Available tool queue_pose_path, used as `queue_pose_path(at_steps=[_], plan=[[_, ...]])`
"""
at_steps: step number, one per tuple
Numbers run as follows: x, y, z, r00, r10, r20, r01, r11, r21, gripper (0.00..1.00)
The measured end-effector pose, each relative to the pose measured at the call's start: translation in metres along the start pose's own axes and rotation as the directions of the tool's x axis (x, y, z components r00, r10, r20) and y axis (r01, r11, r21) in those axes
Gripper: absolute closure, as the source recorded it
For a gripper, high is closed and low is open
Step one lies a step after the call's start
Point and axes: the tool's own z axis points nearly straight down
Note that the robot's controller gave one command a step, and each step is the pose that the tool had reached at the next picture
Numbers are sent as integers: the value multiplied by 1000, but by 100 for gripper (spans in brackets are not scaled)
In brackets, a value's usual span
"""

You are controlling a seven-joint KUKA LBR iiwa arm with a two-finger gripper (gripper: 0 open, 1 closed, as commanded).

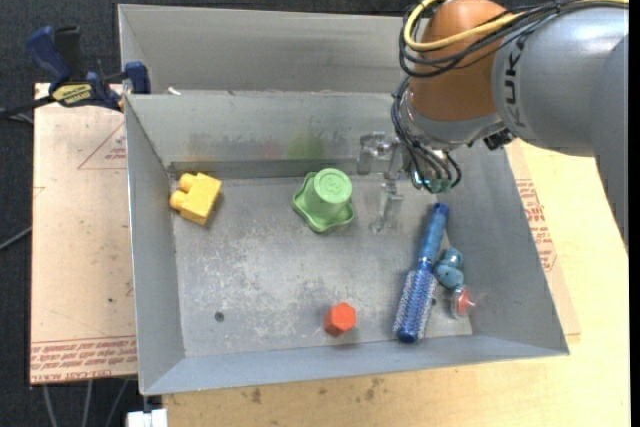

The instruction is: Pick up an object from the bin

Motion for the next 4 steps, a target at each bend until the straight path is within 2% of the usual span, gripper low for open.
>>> queue_pose_path(at_steps=[1,2,3,4], plan=[[32,58,71,998,-66,2,66,998,-2,0],[28,55,66,998,-61,9,61,998,0,100],[2,52,-91,998,-64,19,64,998,1,100],[4,15,35,978,-211,0,211,978,1,100]])
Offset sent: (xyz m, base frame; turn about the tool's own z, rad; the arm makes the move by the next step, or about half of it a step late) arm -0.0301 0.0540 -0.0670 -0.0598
